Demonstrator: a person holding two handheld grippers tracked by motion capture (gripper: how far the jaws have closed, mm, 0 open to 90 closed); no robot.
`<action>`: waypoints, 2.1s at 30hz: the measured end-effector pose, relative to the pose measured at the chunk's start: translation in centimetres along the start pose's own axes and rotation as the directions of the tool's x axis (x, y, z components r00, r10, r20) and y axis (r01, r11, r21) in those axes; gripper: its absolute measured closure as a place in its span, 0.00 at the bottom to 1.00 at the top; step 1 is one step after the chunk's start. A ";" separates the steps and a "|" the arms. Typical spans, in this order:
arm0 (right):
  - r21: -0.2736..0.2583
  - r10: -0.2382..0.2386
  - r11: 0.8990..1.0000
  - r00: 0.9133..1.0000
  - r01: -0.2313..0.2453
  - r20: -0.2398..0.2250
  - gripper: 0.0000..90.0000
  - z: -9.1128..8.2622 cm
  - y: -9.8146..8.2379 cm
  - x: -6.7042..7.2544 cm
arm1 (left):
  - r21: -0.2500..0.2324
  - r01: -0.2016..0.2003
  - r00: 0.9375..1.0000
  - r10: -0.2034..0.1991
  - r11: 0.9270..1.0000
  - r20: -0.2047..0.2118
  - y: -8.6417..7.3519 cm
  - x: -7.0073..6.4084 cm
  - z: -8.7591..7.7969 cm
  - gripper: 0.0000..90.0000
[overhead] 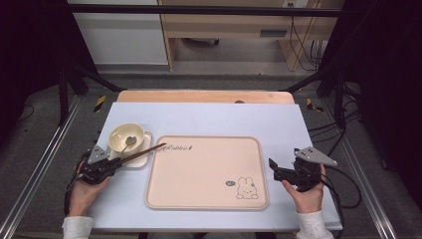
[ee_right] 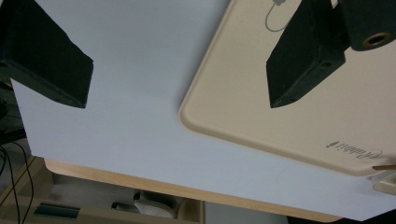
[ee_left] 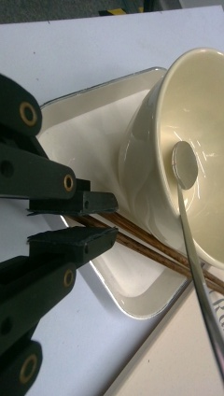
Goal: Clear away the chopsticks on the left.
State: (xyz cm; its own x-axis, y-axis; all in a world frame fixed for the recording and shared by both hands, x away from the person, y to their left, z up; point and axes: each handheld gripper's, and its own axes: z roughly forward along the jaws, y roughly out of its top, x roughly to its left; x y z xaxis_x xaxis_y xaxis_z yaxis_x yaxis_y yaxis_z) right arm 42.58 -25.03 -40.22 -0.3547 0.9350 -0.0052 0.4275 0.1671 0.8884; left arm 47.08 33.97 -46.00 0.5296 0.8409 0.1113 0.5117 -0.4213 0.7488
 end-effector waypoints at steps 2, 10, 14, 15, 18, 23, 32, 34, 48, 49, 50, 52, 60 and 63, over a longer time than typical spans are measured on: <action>0.001 0.001 1.000 1.000 -0.001 -0.001 0.08 0.0 0.0 0.0 | 0.003 0.006 1.000 -0.006 1.000 0.001 0.0 0.0 0.0 0.91; 0.005 0.002 1.000 1.000 -0.002 -0.004 0.08 0.0 0.0 0.0 | -0.019 0.030 0.999 -0.030 0.999 0.038 0.1 -0.1 0.1 0.88; 0.006 0.004 1.000 1.000 -0.004 -0.005 0.08 0.0 0.0 0.0 | -0.030 0.033 0.998 -0.032 0.999 0.052 0.3 -0.3 0.4 0.83; 0.005 -0.002 1.000 1.000 0.002 -0.002 0.08 0.1 0.0 0.0 | -0.031 0.038 0.998 -0.037 0.999 0.055 0.3 -0.4 0.5 0.83; 0.007 0.004 1.000 1.000 -0.004 -0.006 0.08 0.0 0.0 0.0 | -0.024 0.034 0.997 -0.032 0.999 0.063 0.4 -0.6 0.9 0.83; 0.005 0.003 1.000 1.000 -0.003 -0.008 0.08 0.0 0.0 0.0 | -0.022 0.032 0.998 -0.031 0.999 0.063 0.4 -0.7 1.2 0.84; 0.003 -0.002 1.000 1.000 0.002 -0.003 0.08 0.0 0.0 -0.1 | -0.028 0.035 0.995 -0.032 0.999 0.092 0.4 -0.7 1.2 0.92; 0.006 0.000 1.000 1.000 0.000 -0.006 0.07 0.0 0.0 -0.1 | -0.032 0.033 0.994 -0.029 0.999 0.106 0.4 -0.8 1.2 0.94; 0.004 0.008 1.000 1.000 -0.008 -0.006 0.06 -0.1 0.1 -0.2 | -0.045 0.014 0.992 -0.009 0.999 0.126 0.6 -1.4 0.7 0.95; 0.003 0.009 1.000 1.000 -0.009 -0.005 0.06 -0.1 0.1 -0.2 | -0.049 0.011 0.992 -0.005 0.999 0.126 0.7 -1.5 0.7 0.95; 0.004 0.009 1.000 1.000 -0.009 -0.004 0.05 -0.2 0.1 -0.3 | -0.054 0.008 0.992 -0.001 0.999 0.123 0.7 -1.7 0.5 0.95; 0.002 0.012 1.000 1.000 -0.012 -0.006 0.05 -0.2 0.1 -0.3 | -0.063 0.018 0.992 -0.010 0.998 0.122 0.8 -1.9 0.4 0.95; -0.001 0.014 1.000 1.000 -0.014 -0.004 0.03 -0.4 0.2 -0.4 | -0.092 0.030 0.994 -0.021 0.995 0.103 1.3 -3.1 -0.7 0.95; -0.002 0.012 1.000 1.000 -0.012 -0.002 0.03 -0.4 0.2 -0.4 | -0.094 0.029 0.995 -0.021 0.995 0.093 1.4 -3.5 -0.9 0.95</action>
State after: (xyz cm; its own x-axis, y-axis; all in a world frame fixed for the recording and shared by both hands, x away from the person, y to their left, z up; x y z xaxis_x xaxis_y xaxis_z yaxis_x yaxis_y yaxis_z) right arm 42.45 -25.50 -39.89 -0.3514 0.9362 0.0062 0.4303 0.1557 0.8892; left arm 45.35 30.73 -44.72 0.5795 0.8142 0.0345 0.4614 -0.3627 0.8097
